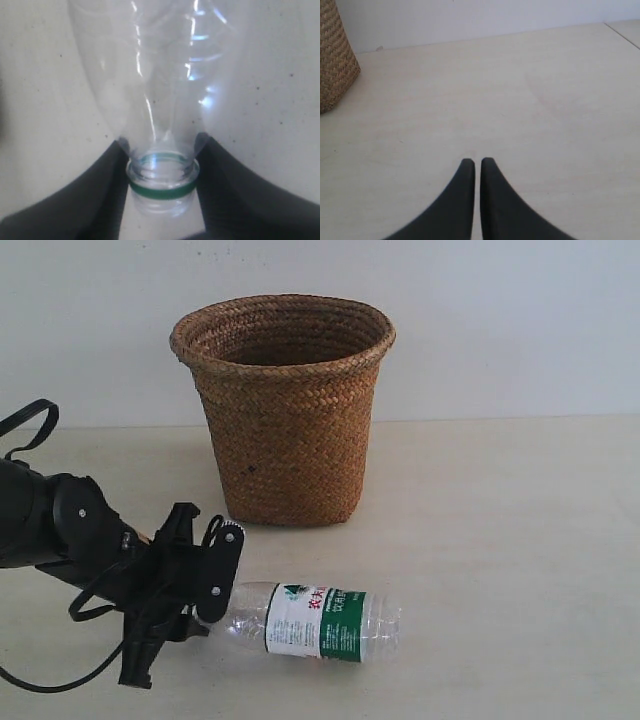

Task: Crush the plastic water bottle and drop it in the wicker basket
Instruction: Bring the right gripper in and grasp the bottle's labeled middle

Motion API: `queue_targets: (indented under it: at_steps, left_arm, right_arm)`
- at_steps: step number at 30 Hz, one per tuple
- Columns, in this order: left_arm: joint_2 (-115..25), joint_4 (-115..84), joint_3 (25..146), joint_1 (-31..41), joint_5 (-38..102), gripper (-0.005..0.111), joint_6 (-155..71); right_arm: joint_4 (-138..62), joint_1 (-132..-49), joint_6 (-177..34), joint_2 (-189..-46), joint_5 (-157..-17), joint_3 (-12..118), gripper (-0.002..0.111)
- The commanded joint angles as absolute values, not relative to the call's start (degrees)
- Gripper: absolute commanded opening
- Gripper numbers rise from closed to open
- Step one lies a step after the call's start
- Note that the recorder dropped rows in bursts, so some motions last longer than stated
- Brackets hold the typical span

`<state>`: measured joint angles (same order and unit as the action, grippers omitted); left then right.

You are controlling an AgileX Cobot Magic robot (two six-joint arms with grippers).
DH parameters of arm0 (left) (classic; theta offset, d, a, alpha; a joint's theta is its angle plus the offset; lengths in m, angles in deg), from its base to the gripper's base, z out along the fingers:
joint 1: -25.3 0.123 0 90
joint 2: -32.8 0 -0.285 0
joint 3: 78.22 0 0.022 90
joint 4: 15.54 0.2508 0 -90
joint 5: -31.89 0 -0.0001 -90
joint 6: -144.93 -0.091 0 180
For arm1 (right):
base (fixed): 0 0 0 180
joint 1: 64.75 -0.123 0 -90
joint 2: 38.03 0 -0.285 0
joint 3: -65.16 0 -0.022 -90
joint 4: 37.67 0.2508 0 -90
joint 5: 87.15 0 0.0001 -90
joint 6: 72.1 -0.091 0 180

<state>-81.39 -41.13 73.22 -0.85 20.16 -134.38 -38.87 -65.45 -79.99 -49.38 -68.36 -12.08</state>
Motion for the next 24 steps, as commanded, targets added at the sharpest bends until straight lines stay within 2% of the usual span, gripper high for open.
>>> queue_targets:
  at_steps: [1, 5, 24]
  left_arm:
    - [-81.4, -42.3, 73.5, -1.2, 16.5, 0.004, -124.5]
    - [-81.4, -42.7, 73.5, -1.2, 13.5, 0.004, -118.0]
    - [-81.4, -42.7, 73.4, -1.2, 11.1, 0.004, -117.1]
  right_arm:
    - [-39.2, -65.3, -79.9, -49.1, -68.6, -12.1, 0.001]
    - [-39.2, -65.3, -79.9, -49.1, -68.6, -12.1, 0.001]
    - [-39.2, -65.3, -79.9, -49.1, -68.6, -12.1, 0.001]
